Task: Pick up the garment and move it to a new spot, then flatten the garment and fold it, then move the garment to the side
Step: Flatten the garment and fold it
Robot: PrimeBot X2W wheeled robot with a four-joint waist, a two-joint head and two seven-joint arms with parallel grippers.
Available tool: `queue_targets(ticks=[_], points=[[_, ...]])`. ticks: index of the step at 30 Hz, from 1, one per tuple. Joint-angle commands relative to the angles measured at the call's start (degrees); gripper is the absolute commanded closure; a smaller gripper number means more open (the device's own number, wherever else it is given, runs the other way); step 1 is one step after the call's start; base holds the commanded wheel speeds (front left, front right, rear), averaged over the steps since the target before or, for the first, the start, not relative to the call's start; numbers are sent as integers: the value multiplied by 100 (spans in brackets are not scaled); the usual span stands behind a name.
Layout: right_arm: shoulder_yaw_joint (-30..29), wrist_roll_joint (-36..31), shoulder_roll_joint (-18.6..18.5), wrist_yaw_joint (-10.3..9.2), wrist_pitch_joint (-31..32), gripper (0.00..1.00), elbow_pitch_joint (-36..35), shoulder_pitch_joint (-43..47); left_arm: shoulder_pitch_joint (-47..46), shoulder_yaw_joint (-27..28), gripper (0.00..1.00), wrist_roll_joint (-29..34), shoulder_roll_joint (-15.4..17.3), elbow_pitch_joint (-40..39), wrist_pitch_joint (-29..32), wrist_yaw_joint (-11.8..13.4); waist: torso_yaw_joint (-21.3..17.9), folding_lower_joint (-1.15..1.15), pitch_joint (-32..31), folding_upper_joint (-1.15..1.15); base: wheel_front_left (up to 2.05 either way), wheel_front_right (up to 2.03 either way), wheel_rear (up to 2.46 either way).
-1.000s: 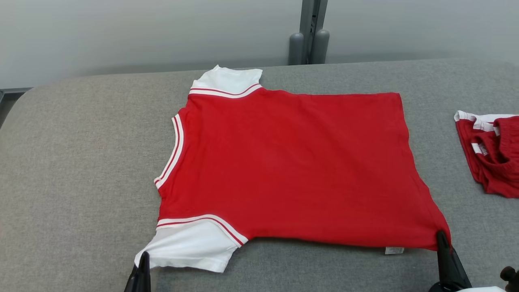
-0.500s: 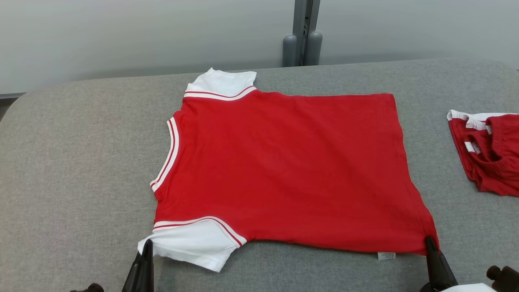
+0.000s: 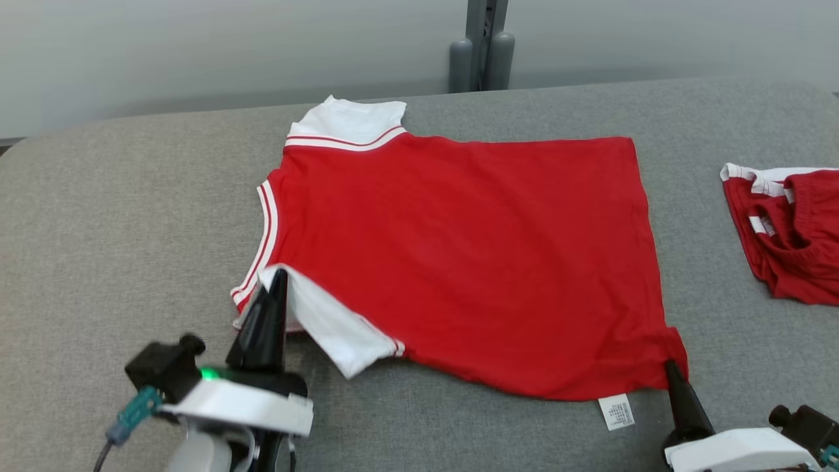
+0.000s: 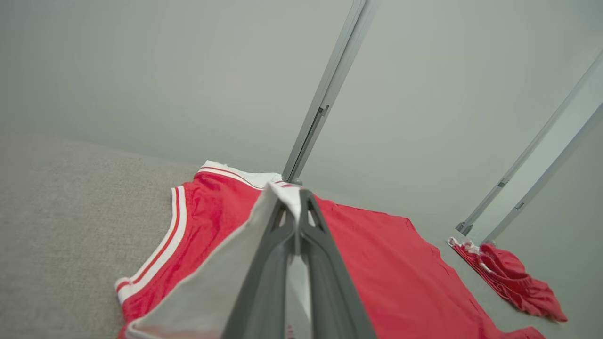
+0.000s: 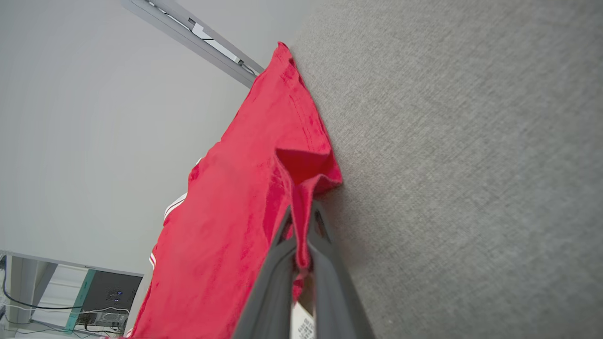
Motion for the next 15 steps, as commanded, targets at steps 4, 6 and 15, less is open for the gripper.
queue_targets(ticks=[4,6,15], points=[[104,324,-25,3,72,100,-67,-228,-733,-1,100,2,13,327,-25,-26,-124,0,151,0,0,0,0],[144,398,-25,4,91,100,-100,-276,-889,1,100,20,13,410,-28,-34,-150,0,188,0,0,0,0],[419,1474,-24,4,-97,100,-324,-796,-1936,301,100,118,115,906,-32,-78,-384,0,569,0,0,0,0]])
